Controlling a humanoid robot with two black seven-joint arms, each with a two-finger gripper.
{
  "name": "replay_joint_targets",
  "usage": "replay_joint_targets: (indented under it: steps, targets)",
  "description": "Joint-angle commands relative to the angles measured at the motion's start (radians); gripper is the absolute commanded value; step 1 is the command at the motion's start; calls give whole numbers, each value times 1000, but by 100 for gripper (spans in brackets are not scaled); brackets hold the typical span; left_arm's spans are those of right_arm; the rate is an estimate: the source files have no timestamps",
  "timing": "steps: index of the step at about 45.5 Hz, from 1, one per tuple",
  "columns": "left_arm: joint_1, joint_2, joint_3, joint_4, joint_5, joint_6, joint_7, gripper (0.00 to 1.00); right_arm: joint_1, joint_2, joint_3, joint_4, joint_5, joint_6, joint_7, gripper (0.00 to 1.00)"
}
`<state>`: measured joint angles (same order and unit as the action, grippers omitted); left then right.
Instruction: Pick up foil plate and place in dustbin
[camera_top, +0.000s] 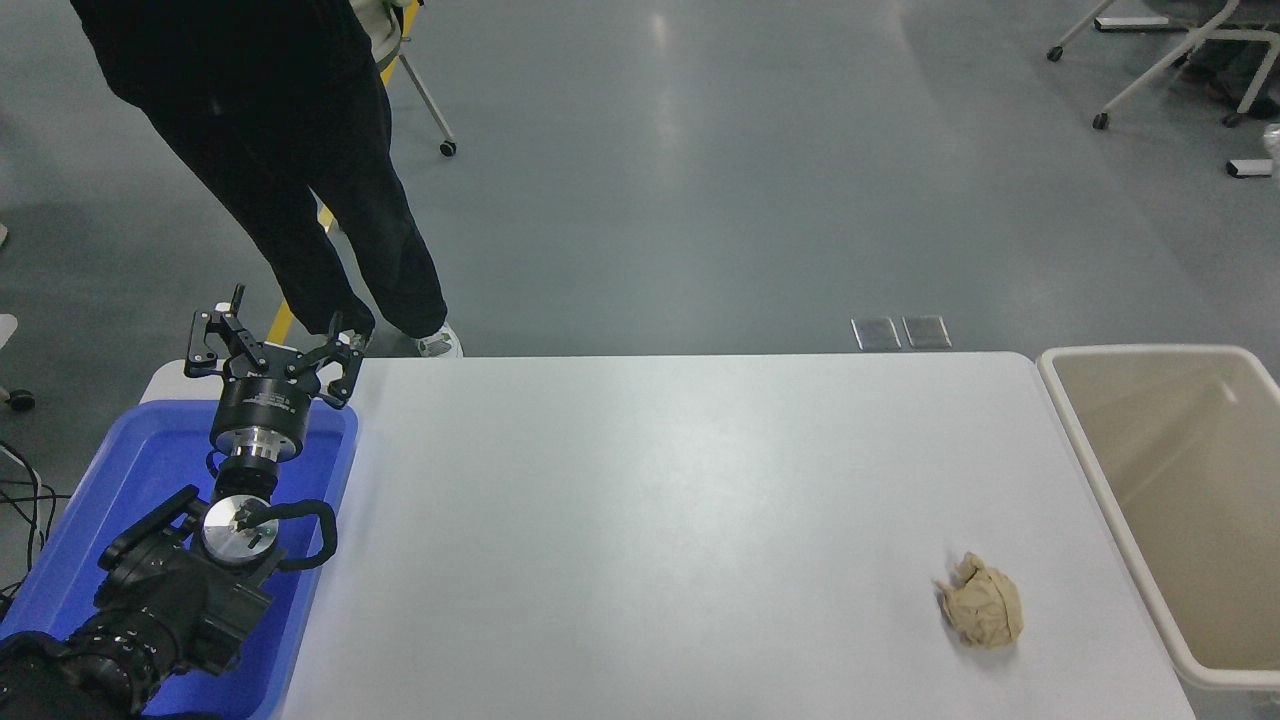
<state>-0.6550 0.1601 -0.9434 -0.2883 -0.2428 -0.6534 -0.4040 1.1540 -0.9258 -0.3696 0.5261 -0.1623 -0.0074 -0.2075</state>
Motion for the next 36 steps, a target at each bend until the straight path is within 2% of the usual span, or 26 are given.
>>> replay_joint_targets:
  steps: [1,10,26,36]
  targets:
    - [0,1,0,0,-1,2,1,99,-329,180,198,-204,165,-166,3,0]
    - [0,-1,0,1,-1,2,-1,99,-462,297,268,-273,219,-198,11,0]
    - [0,-1,0,1,-1,2,-1,99,-577,430,313,-313,225,-213,42,0]
    - [0,-1,0,0,-1,2,-1,99,-579,469,311,-331,224,-215,45,0]
